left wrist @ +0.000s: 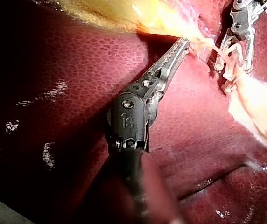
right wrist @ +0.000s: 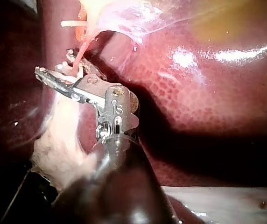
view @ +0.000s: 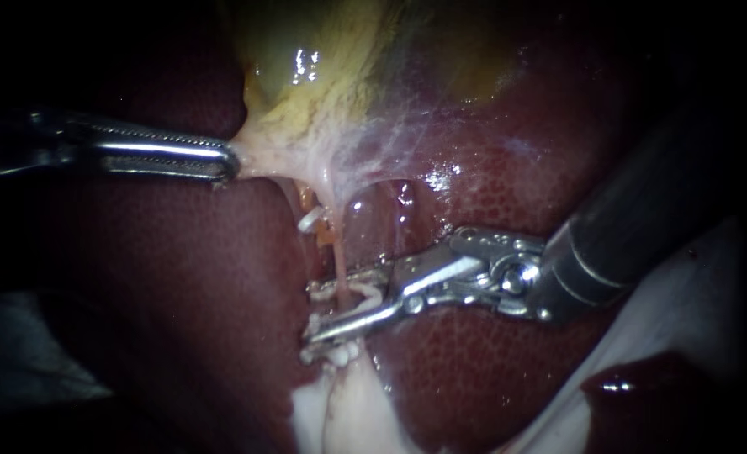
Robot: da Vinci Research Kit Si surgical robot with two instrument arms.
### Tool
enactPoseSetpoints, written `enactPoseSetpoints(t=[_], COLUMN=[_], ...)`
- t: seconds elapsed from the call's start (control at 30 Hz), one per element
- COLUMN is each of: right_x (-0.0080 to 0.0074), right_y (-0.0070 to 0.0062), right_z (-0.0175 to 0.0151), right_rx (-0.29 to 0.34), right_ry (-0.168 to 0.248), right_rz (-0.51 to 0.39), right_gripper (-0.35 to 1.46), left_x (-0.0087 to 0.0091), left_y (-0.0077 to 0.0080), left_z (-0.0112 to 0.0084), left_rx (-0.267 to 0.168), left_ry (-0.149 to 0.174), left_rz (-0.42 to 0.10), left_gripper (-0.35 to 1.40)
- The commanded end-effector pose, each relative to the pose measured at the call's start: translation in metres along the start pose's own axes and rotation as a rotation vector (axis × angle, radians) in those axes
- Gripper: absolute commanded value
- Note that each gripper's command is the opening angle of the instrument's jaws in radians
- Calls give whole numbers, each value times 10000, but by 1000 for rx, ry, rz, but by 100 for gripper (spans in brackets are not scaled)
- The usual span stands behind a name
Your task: Clipping second clip right tube
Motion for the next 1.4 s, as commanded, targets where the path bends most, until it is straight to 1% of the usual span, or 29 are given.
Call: enactPoseSetpoints(t=[0.03,0.17,0.27,0.47,0.67,1.0,1.17,1.23,1.4], right_x=[3,14,18,17,16,14,14,14,12], right_y=[-4,-18,-24,-25,-26,-28,-30,-31,-33], right_z=[0,0,-1,-5,-9,-13,-14,-15,-18], right_rx=[10,45,55,59,61,64,65,65,67], right_ry=[4,-6,-10,-12,-13,-15,-16,-17,-19], right_rz=[1,0,1,1,1,0,36,53,71], right_gripper=[50,48,46,41,28,-6,-23,-35,-35], left_x=[0,0,-1,-1,-1,0,0,0,0], left_y=[0,0,0,0,1,1,1,1,1], left_z=[0,0,0,1,1,1,1,1,1], left_rx=[0,0,1,1,1,1,1,1,1], left_ry=[0,0,0,0,0,0,0,0,0], left_rz=[0,0,0,0,0,0,0,0,0], left_gripper=[-35,-35,-35,-35,-35,-35,-35,-35,-35])
